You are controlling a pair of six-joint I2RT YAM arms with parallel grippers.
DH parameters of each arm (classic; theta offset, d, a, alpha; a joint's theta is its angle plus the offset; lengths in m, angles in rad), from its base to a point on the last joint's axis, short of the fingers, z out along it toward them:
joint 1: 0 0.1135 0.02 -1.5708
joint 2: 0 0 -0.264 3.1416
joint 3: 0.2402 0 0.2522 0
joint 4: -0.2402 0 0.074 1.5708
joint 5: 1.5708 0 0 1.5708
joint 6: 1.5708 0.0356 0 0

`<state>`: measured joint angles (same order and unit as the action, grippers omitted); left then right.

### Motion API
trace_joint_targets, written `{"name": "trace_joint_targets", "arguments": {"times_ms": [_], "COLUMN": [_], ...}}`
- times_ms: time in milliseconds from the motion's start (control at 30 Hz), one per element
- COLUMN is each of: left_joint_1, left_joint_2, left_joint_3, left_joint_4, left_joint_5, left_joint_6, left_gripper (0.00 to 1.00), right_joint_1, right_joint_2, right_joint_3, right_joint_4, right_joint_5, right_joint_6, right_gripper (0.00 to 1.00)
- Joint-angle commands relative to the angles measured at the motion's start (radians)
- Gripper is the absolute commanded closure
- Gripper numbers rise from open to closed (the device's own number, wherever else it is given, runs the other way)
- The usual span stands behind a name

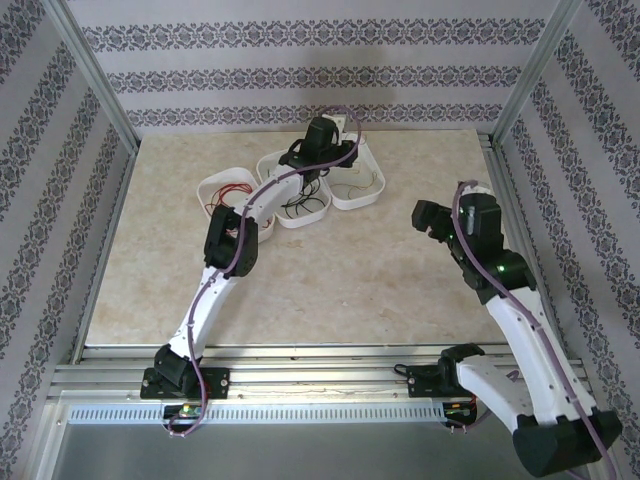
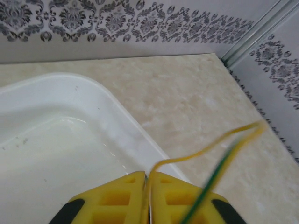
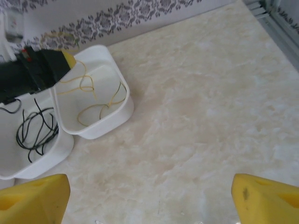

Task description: Untangle the cables

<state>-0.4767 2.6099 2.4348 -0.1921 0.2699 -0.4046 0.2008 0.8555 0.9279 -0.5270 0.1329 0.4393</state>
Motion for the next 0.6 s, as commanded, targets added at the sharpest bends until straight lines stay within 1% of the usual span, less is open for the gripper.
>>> {"name": "trace_joint_targets", "arguments": {"times_ms": [0,33,67,100,133,267,367,567], "left_joint_1": [0.015,0.019,0.021,0.027,0.033,0.045,0.045,0.046], "left_joint_2": [0.049,0.054,0.057,0.061,0.064,0.063,0.053,-0.006], "left_joint_3": [0.091,0.098,0.099,0.098,0.098,0.098,0.098,0.096], "left_joint_4": [-0.113,-0.108,-0.100,-0.095,-0.090,-0.087,-0.078,-0.092], "left_joint_5": [-0.009,-0.011,-0.012,-0.012,-0.010,-0.002,0.006,0.000], "left_joint_6": [0.020,0.020,0.015,0.007,0.000,-0.014,-0.011,0.007], "left_gripper": [0.81,0.78,0.72,0.65,0.63,0.62,0.58,0.52], "right_joint_1": [0.009,0.009,0.009,0.009,0.009,0.008,0.008,0.009], "right_joint_2": [-0.043,-0.052,-0.059,-0.063,-0.069,-0.082,-0.083,-0.089], "right_joint_3": [-0.012,-0.008,-0.006,-0.003,-0.004,-0.010,-0.013,-0.028], "right_joint_4": [-0.036,-0.042,-0.046,-0.049,-0.052,-0.047,-0.048,-0.041], "right_joint_5": [0.053,0.056,0.059,0.061,0.063,0.069,0.070,0.096], "right_joint_6": [0.008,0.005,0.004,0.002,0.002,0.003,0.003,0.004], "right_gripper": [0.08,0.05,0.02,0.02,0.02,0.02,0.02,0.02]}}
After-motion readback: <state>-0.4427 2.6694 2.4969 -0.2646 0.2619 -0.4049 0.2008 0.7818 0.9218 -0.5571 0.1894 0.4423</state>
